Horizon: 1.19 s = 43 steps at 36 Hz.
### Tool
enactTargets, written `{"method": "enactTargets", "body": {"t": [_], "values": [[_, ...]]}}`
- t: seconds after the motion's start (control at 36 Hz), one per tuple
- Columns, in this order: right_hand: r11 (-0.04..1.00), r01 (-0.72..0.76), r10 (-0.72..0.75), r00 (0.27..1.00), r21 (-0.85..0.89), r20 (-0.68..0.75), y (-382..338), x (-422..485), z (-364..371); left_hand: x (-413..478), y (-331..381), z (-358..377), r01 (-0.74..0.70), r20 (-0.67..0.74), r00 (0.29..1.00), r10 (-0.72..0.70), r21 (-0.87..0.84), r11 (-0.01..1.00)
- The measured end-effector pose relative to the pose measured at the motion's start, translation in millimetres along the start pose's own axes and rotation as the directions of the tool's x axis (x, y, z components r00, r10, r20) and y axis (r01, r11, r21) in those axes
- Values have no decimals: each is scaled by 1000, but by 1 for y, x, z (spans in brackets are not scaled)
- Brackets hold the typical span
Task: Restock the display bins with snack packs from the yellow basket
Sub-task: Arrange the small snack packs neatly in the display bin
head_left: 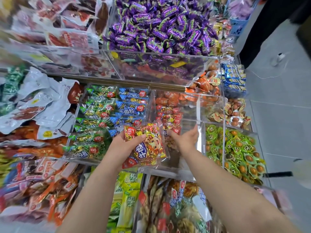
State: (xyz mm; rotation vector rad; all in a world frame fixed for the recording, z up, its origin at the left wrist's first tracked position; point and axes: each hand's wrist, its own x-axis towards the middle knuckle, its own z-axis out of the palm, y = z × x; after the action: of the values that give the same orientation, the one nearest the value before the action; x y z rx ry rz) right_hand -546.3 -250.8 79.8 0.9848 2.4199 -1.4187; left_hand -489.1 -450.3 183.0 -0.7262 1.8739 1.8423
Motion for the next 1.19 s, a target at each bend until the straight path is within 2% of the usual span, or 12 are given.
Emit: {"method": "enactTargets", "body": {"t": [0.08, 0.17, 0.22, 0.28, 0.33, 0.42, 0.56, 0.67, 0.75, 0.97, 1.08, 1.19], "values": [[939, 327, -328, 945, 110, -6, -21, -25, -36, -4, 4, 1, 7, 88, 996, -16, 104, 995], [847, 429, -520, 792, 315, 320, -43, -56, -72, -8, 6, 6, -27, 172, 985, -19, 263, 964], [847, 431, -531, 657, 312, 535, -55, -71, -88, -11, 7, 11, -72, 185, 983, 13, 317, 946], [824, 556, -471, 570, 106, 674, -60, -79, -96, -12, 7, 18, -101, 183, 982, 41, 331, 938], [720, 688, -427, 545, -93, 722, -60, -83, -99, -14, 8, 24, -121, 163, 984, 69, 333, 935], [677, 720, -393, 529, -153, 752, -57, -85, -103, -20, 11, 29, -124, 122, 989, 88, 337, 933], [808, 562, -278, 629, -177, 726, -43, -68, -122, -18, 14, 16, -49, -2, 999, 51, 253, 966], [946, 324, -251, 778, -24, 576, -22, -45, -126, -15, 14, -3, -29, -36, 999, 36, 180, 983], [973, 231, -209, 867, 8, 453, -9, -30, -107, -12, 13, -12, -10, -88, 996, 21, 123, 992], [999, 35, -25, 951, -27, 307, 7, -6, -11, -5, 13, -8, 37, -85, 996, -33, 40, 999], [982, -66, 109, 964, -179, 242, 12, -8, 20, -1, 9, -9, 16, -63, 998, -12, 74, 997], [992, -82, 99, 979, -99, 178, 21, -6, 31, 3, 5, -9, 30, -61, 998, -25, 82, 996]]}}
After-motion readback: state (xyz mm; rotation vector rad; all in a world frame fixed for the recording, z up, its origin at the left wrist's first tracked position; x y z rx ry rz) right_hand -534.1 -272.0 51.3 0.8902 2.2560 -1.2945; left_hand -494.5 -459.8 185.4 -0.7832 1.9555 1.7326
